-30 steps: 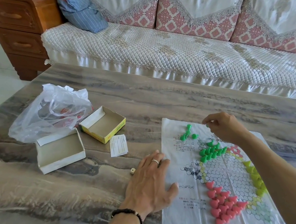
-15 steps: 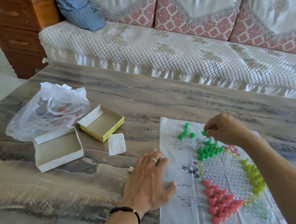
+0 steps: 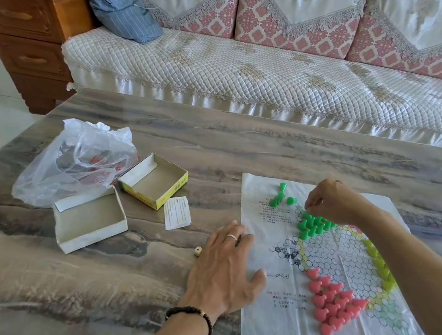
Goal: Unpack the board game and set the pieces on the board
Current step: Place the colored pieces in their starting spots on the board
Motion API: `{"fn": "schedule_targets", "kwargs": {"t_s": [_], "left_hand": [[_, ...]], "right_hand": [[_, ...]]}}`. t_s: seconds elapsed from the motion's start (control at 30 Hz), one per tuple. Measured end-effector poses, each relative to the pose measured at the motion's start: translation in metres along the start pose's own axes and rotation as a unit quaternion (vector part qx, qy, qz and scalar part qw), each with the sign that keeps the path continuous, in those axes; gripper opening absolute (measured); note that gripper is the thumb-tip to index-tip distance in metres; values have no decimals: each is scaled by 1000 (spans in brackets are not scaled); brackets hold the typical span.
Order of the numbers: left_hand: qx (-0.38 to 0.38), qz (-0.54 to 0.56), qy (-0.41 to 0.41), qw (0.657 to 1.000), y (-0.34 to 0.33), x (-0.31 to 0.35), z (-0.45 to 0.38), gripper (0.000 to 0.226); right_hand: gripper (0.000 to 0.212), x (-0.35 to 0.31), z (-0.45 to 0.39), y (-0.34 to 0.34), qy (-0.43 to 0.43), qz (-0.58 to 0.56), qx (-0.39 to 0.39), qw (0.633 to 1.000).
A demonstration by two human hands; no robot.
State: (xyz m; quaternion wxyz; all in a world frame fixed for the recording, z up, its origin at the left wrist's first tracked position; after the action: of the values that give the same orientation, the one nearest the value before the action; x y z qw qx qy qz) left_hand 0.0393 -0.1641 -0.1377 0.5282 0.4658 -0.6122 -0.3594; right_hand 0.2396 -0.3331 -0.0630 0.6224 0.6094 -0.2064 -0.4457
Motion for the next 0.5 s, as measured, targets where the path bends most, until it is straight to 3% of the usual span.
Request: {"fn": "schedule_targets", "kwargs": {"t_s": [0.17, 0.37, 0.5], "left_hand": [[-1, -1, 0, 1000, 0, 0, 0, 63], [-4, -4, -1, 1000, 1, 0, 0, 63], [-13, -11, -1, 1000, 2, 1, 0, 64]], "right_hand": [[15, 1, 1, 0, -3, -6, 3, 1000], [18, -3, -9, 7, 32, -13, 77, 996], [23, -8, -21, -2, 39, -6, 50, 998]]}}
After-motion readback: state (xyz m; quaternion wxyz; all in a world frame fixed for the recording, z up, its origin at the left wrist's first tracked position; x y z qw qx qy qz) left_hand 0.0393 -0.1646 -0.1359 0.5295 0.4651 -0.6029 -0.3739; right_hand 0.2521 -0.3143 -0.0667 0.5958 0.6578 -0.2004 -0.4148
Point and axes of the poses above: each hand's wrist, its own z-axis away from the middle knuckle, its own y-axis out of the back of the hand, x = y × z, the point moved 1 cm from there along -z, towards the middle knuckle, and after that the axes turned 7 degrees about -z, right-handed, at the moved point
